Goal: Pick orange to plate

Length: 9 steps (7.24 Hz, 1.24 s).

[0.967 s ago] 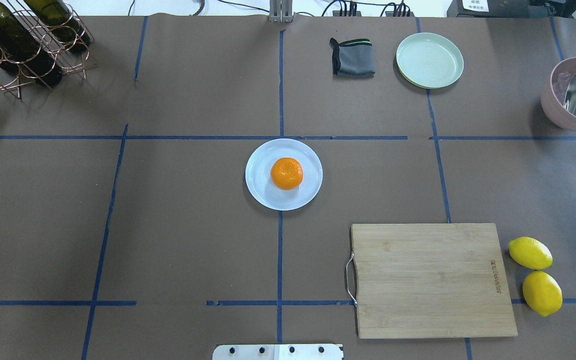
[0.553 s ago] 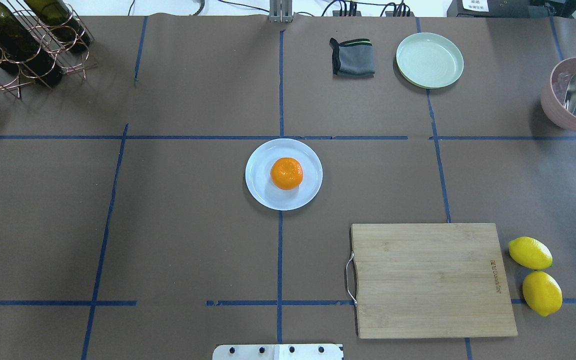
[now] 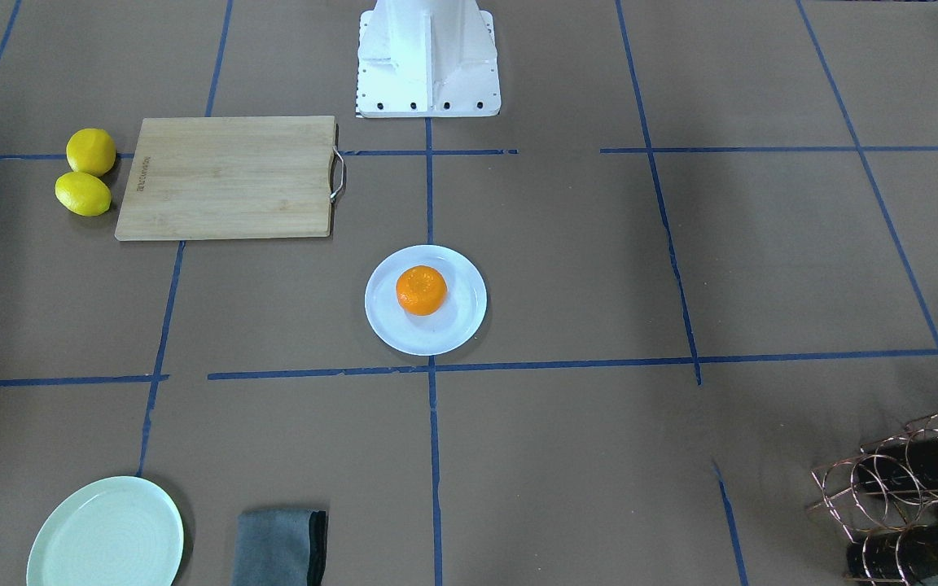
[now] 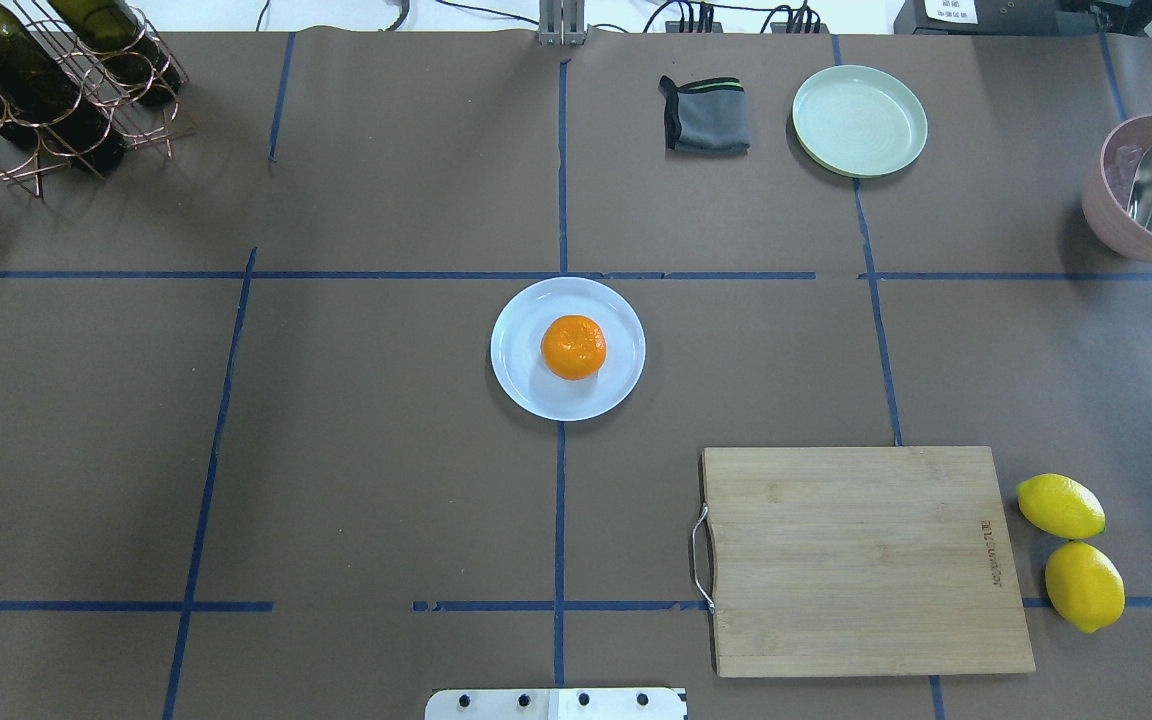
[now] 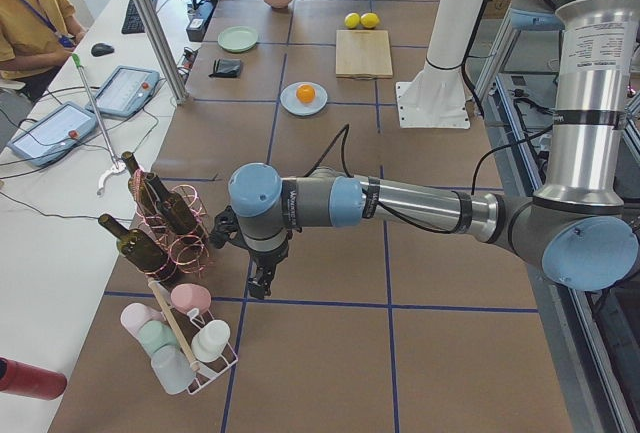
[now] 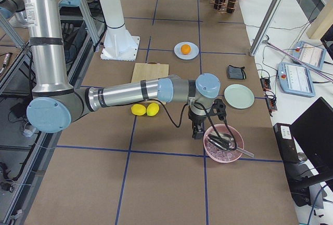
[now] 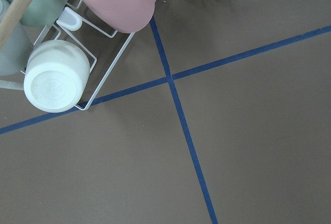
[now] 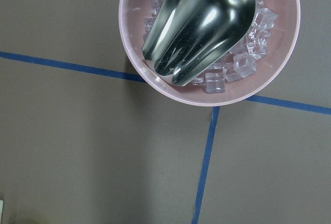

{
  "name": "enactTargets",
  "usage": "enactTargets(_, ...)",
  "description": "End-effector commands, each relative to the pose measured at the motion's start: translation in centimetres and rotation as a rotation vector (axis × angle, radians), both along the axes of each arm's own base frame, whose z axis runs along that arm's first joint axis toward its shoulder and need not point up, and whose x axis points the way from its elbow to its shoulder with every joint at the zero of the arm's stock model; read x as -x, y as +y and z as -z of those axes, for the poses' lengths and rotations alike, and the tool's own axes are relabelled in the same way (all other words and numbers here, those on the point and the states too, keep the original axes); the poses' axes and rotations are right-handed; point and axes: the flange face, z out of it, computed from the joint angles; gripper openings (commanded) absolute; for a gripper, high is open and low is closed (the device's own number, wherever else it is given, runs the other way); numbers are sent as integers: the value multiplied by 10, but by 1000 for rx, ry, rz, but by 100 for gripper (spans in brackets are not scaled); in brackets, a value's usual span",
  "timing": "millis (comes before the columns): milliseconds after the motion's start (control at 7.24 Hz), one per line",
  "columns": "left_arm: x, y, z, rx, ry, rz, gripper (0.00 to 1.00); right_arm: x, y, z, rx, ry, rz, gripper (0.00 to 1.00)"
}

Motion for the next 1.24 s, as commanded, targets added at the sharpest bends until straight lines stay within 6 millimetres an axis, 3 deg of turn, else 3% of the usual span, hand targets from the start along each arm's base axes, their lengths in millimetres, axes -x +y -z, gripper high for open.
enactTargets(0,-8,-1,-1,2,-2,-17,100,0,0,1,-1,0,0,100)
enactTargets(276,-9,1,1,-3,0,-19,100,0,0,1,-1,-2,0,100)
enactTargets(553,-10,10,-21,22,1,-29,100,0,0,1,-3,0,0,100)
enactTargets(691,-10,6,-29,-1,-2,-22,100,0,0,1,-4,-2,1,100)
enactTargets(1106,-9,-5,-28,0,-14,-30,100,0,0,0,0,0,0,100)
